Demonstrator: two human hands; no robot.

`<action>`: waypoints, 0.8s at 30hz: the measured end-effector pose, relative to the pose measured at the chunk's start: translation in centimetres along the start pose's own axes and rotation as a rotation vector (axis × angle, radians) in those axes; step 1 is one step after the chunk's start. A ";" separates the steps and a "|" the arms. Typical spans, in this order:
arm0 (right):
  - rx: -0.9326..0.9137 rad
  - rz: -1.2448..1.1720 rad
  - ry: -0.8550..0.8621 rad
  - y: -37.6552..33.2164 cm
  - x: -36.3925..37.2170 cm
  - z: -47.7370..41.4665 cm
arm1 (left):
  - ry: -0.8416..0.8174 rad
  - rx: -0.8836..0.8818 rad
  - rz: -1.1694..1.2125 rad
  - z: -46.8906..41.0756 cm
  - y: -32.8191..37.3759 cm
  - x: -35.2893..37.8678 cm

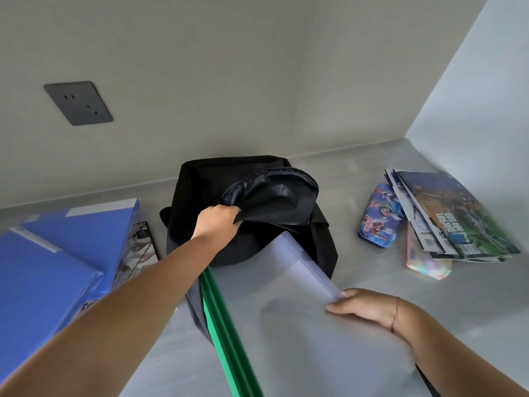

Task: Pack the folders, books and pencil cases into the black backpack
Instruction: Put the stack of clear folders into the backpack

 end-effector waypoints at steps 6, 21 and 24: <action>0.010 0.014 0.000 1.2 -0.6 0.4 | -0.009 -0.237 0.166 0.0 -0.4 -1.0; -0.117 -0.315 0.132 -1.5 -0.8 -0.7 | -0.333 -0.354 0.413 -0.9 -1.1 -0.3; -0.115 -0.321 0.182 -0.1 -1.2 -0.2 | -0.337 -0.346 0.427 -0.6 -0.7 -0.2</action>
Point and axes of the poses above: each hand's wrist, its own z-axis away from the middle knuckle, its own x-axis out of the palm, y = z × x, the point moved 4 cm from there along -z, towards the middle knuckle, and after that the axes turned 15 degrees about y, right-handed, at the moved point
